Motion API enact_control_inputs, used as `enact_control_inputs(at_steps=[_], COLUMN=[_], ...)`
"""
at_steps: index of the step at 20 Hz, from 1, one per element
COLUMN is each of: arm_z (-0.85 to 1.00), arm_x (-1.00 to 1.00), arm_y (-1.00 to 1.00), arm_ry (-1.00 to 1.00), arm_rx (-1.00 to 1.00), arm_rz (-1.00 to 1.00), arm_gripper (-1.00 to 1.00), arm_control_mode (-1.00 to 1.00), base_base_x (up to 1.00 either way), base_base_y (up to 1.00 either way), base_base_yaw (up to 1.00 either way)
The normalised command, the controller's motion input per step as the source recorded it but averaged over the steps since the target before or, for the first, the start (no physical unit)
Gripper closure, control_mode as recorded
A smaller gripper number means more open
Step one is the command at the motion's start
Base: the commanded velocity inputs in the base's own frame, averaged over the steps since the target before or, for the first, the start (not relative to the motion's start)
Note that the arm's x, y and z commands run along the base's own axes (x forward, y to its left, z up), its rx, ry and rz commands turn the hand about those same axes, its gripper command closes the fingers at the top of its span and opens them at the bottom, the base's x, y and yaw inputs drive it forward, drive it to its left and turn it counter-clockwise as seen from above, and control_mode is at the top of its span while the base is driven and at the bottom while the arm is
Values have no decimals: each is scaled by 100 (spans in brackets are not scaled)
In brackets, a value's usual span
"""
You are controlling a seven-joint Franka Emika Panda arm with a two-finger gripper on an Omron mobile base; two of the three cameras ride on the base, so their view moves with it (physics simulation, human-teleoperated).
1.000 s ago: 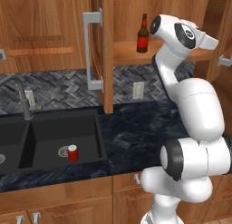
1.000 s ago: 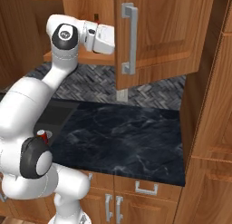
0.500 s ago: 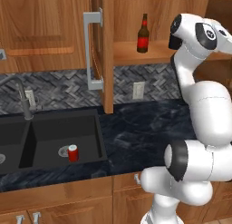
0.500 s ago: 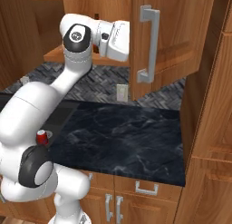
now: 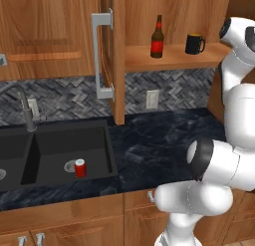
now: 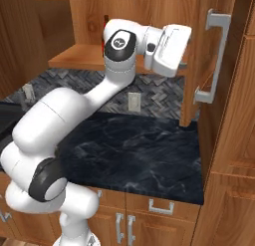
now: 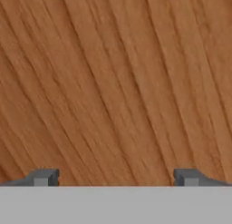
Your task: Open the cabinet directly in front. Then move the beer and the mug to the dining counter with the candle on it.
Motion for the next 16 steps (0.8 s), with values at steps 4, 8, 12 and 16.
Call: enact_control_inputs(at_steps=[4,8,12,16], arm_z=[0,0,0,0], arm_x=[0,0,-11,-71], arm_y=[-88,-81,-59,3], arm_ry=[-4,-3,-6,-7], arm_rx=[0,0,0,0], arm_rz=[-19,-16,-8,16], arm_gripper=[-100,-100,-100,-100], arm_control_mode=[-100,-100,-100,-100], base_base_x=[0,0,0,0], base_base_y=[0,0,0,0], base_base_yaw=[0,0,0,0])
